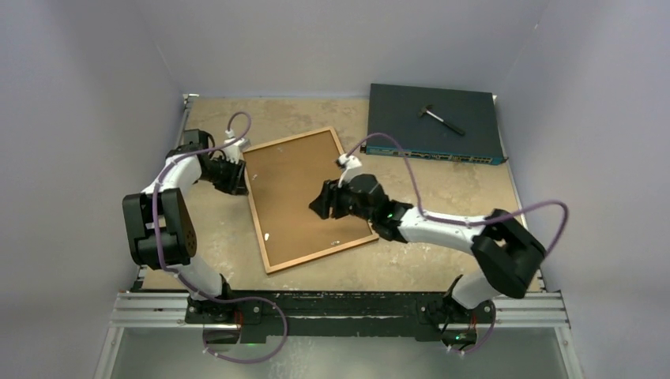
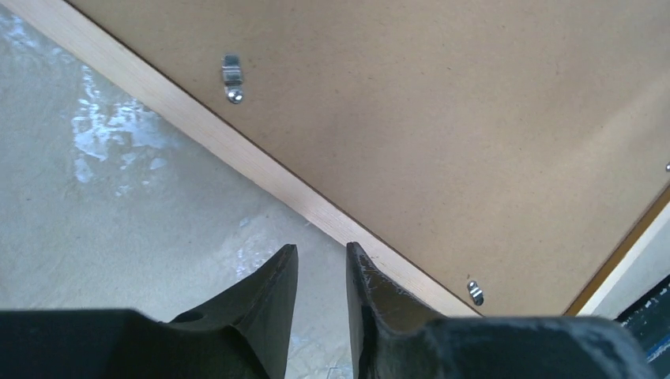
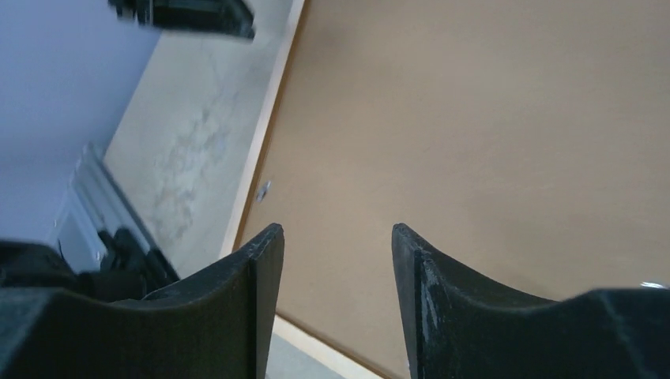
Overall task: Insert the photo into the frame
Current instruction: Install the photo frame at the center of the board.
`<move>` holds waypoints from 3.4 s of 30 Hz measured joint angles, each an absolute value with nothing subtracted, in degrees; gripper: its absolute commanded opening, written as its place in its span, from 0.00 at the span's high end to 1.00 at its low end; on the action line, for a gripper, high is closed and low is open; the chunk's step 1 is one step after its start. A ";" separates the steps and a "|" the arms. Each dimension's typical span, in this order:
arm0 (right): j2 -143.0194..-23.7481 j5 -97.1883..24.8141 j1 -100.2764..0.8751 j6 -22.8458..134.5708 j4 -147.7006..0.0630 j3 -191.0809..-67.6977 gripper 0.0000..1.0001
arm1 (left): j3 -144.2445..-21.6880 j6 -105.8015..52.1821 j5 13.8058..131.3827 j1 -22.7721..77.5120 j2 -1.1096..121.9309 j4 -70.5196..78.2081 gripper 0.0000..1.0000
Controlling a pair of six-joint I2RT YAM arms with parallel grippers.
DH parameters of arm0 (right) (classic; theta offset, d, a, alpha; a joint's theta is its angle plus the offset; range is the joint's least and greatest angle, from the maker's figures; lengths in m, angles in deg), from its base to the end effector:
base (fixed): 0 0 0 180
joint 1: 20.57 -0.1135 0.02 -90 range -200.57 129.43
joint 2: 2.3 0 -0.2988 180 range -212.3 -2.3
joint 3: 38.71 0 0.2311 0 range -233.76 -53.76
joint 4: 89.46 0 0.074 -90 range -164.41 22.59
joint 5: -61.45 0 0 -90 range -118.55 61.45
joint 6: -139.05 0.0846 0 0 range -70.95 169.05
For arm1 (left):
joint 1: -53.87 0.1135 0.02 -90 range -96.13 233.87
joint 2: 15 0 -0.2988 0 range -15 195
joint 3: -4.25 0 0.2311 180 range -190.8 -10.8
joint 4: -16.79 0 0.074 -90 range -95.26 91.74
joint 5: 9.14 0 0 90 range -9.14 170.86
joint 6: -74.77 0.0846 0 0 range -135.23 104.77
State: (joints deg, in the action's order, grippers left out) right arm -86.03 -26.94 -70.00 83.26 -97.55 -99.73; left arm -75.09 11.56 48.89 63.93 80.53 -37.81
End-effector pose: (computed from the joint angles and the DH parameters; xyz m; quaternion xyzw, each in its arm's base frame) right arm 0.2320 0.2673 0.2813 -0.0963 0.7854 0.3993 0.4630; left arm 0.3216 0.0116 0.2088 0.1834 0.9311 -0.2069 0.2380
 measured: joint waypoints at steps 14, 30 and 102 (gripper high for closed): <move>-111.49 -40.01 -80.14 81.39 -112.28 -108.36 0.54 | -70.87 12.41 48.10 63.91 83.81 -36.74 0.93; -119.07 -43.24 -82.83 81.04 -114.23 -114.18 0.55 | -70.59 12.43 48.08 63.93 83.81 -35.56 0.96; -121.92 -45.98 -83.03 81.41 -122.31 -112.21 0.58 | -68.51 14.57 49.00 63.87 83.81 -33.96 0.99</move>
State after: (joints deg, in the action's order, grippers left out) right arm -121.92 -45.98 -83.03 81.41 -122.31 -112.21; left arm -68.51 14.57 49.00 63.87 83.81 -33.96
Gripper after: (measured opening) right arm 0.416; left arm 0.019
